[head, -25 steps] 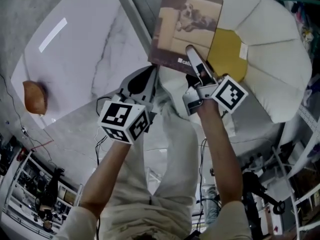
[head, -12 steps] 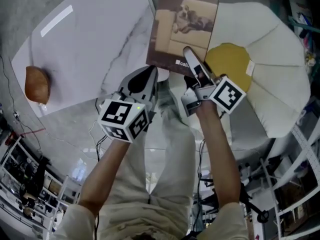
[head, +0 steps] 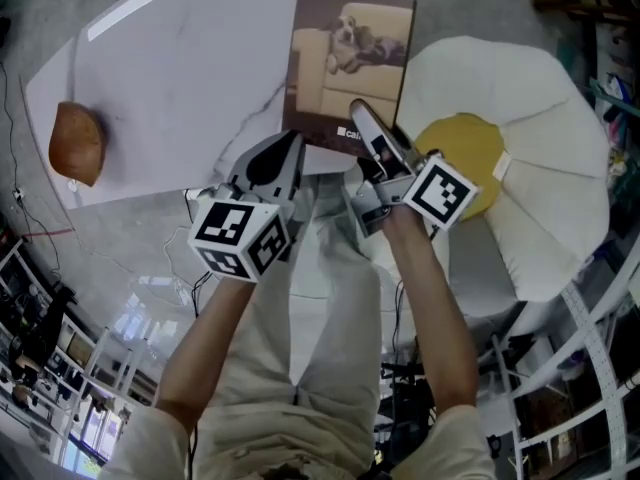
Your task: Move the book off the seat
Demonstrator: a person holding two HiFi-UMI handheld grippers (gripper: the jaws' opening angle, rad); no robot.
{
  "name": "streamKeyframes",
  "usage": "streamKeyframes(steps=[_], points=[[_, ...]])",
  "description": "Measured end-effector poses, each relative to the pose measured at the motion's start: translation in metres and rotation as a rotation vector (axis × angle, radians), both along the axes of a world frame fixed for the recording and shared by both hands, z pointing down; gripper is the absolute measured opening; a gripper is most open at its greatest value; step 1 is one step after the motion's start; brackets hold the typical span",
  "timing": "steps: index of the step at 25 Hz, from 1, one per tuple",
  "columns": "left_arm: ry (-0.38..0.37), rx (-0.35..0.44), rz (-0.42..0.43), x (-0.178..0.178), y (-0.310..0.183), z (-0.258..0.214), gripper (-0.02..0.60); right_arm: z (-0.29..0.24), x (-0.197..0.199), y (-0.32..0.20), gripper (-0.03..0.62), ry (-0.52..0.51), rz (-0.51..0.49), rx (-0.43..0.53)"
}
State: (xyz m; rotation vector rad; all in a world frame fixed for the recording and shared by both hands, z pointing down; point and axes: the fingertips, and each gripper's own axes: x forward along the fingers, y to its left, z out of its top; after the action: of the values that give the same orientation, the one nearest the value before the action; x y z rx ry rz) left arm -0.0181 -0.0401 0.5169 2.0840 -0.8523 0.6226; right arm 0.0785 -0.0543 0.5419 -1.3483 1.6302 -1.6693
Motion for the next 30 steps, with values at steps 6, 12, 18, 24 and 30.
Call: streamKeyframes(steps=[6, 12, 18, 24, 30], points=[[-0.013, -0.008, -0.089, -0.028, -0.012, 0.004, 0.009, 0.004, -0.031, -0.021, 0.137, 0.004, -0.108, 0.000], [-0.024, -0.013, -0.184, -0.061, -0.030, 0.013, 0.009, 0.014, -0.070, -0.049, 0.137, 0.008, -0.217, 0.001], [-0.037, -0.028, -0.268, -0.096, -0.038, 0.020, 0.009, 0.022, -0.109, -0.067, 0.137, 0.013, -0.311, -0.006], [-0.050, -0.053, -0.314, -0.126, -0.042, 0.033, 0.009, 0.041, -0.149, -0.076, 0.137, 0.017, -0.389, -0.036], [-0.051, -0.064, -0.368, -0.148, -0.048, 0.045, 0.009, 0.059, -0.180, -0.083, 0.137, 0.018, -0.462, -0.046]])
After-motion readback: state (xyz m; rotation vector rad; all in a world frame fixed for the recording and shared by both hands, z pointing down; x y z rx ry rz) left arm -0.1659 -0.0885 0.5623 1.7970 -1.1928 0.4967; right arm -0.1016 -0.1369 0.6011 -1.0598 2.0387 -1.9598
